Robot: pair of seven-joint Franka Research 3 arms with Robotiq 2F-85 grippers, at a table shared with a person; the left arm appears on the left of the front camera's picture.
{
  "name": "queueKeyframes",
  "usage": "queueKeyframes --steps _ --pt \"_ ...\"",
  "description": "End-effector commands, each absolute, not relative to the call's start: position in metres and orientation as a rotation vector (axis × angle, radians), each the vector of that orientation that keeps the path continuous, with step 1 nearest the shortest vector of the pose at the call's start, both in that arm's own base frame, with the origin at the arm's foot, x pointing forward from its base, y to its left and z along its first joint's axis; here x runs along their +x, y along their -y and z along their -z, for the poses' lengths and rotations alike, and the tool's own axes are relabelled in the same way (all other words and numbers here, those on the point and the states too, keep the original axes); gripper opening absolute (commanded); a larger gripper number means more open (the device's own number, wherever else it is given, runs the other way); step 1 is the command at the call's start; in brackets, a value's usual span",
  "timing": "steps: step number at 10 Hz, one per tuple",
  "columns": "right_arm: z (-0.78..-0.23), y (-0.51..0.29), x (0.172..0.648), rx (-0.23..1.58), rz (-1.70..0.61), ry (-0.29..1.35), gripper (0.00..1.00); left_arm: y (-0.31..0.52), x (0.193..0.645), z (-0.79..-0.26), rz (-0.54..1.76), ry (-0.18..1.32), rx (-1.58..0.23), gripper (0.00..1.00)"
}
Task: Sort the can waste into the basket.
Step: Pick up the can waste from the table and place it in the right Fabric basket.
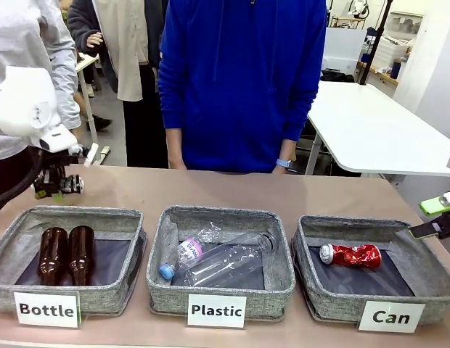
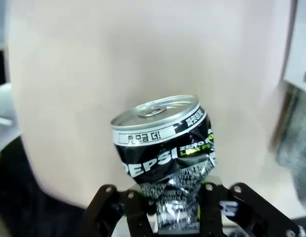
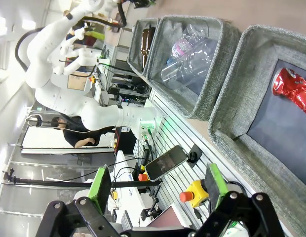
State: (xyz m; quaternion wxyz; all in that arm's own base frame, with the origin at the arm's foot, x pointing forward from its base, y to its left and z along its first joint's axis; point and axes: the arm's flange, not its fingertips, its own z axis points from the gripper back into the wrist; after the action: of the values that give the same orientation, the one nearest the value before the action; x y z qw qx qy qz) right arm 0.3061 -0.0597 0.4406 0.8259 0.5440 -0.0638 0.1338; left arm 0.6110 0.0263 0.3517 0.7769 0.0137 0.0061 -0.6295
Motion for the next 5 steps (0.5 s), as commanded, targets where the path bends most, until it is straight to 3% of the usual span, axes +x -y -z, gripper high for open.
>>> queueKeyframes --steps 1,3,5 --pt "-0.442 0.063 0.305 1.151 -0.306 0.134 1.00 -0.042 0.578 -0.417 1.287 0.176 0.109 0.00" --pt "-0.442 0.063 0.305 1.151 -0.306 0.134 1.00 -0.049 0.543 -0.482 1.308 0.352 0.142 0.00" --pt "-0.442 0.063 0.305 1.151 -0.306 0.134 1.00 -0.060 0.478 -0.511 1.432 0.321 -0.030 0.00"
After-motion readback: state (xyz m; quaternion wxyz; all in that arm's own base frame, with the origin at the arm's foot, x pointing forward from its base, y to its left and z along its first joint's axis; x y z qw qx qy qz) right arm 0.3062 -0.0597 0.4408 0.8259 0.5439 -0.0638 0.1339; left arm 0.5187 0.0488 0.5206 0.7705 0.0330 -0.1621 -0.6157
